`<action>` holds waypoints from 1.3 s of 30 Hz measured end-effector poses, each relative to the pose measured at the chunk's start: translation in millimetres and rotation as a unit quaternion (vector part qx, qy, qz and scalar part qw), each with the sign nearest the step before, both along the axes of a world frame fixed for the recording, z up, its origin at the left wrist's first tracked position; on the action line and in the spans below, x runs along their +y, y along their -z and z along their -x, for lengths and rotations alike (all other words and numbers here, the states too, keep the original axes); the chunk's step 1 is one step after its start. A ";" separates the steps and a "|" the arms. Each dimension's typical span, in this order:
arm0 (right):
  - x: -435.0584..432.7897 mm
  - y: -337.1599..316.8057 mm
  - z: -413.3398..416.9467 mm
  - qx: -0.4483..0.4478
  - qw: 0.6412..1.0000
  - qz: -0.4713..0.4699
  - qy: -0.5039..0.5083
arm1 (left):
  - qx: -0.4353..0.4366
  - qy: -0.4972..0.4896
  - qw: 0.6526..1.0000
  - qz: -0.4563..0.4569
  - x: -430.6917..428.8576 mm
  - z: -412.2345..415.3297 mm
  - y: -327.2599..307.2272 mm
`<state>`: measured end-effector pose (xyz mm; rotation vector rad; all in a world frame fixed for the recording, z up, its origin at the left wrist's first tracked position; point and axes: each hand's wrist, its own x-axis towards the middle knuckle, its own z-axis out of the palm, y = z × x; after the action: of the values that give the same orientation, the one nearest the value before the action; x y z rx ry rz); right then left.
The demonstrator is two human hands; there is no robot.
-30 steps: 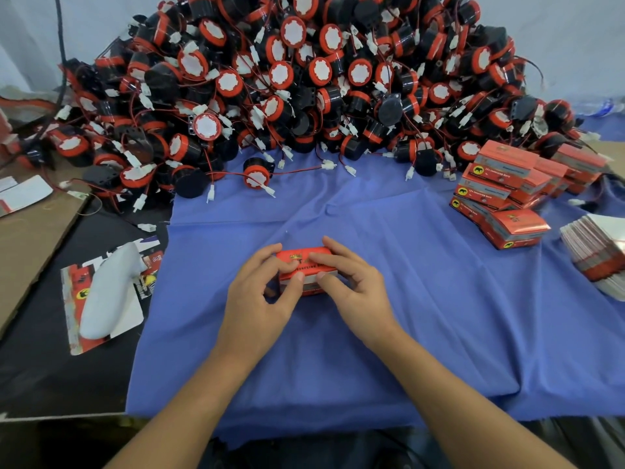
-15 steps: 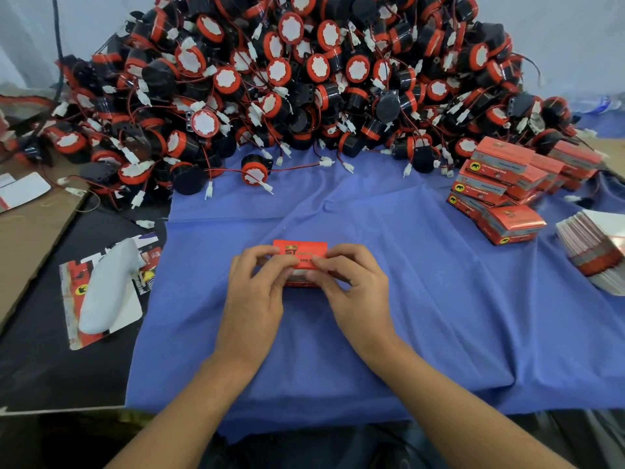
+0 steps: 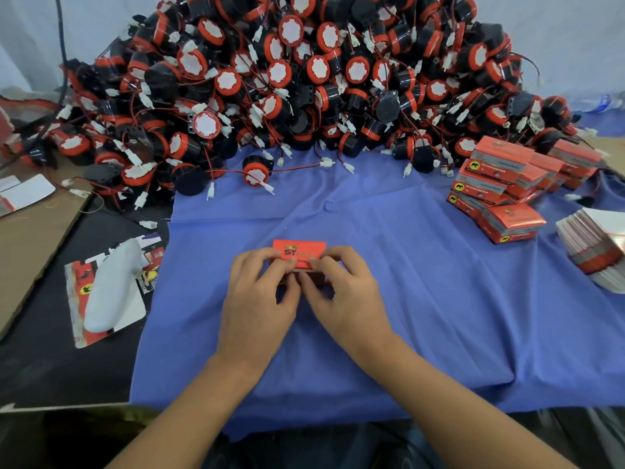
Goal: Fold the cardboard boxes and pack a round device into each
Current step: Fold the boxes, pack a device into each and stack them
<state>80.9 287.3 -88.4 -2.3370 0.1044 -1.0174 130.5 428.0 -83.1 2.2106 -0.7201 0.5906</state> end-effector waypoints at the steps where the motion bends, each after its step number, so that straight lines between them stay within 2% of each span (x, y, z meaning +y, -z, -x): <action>1: 0.5 -0.3 0.6 0.000 1.000 0.021 0.006 | -0.012 -0.002 1.000 -0.010 0.0 1.2 0.3; 6: -1.3 -0.3 1.1 -0.005 0.998 0.068 0.015 | -0.044 -0.002 0.999 -0.027 0.9 4.1 2.5; 16: 3.8 -0.6 0.5 0.007 0.985 0.159 0.071 | -0.043 -0.012 0.996 -0.080 1.7 6.8 -1.7; 27: 5.6 -3.7 2.8 0.018 0.994 0.105 0.035 | 0.008 -0.002 0.997 -0.073 1.8 8.7 -6.2; 35: 5.8 -1.9 -0.1 0.006 0.991 0.132 0.033 | -0.012 -0.030 0.996 -0.080 0.0 9.7 -8.5; 39: 6.8 -0.8 -0.1 0.037 0.992 0.118 0.020 | 0.007 -0.029 0.997 -0.073 -2.0 9.2 -7.1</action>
<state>80.9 294.2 -87.5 -2.5970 0.0619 -1.0095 121.3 426.0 -76.0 2.3745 -0.7133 0.5667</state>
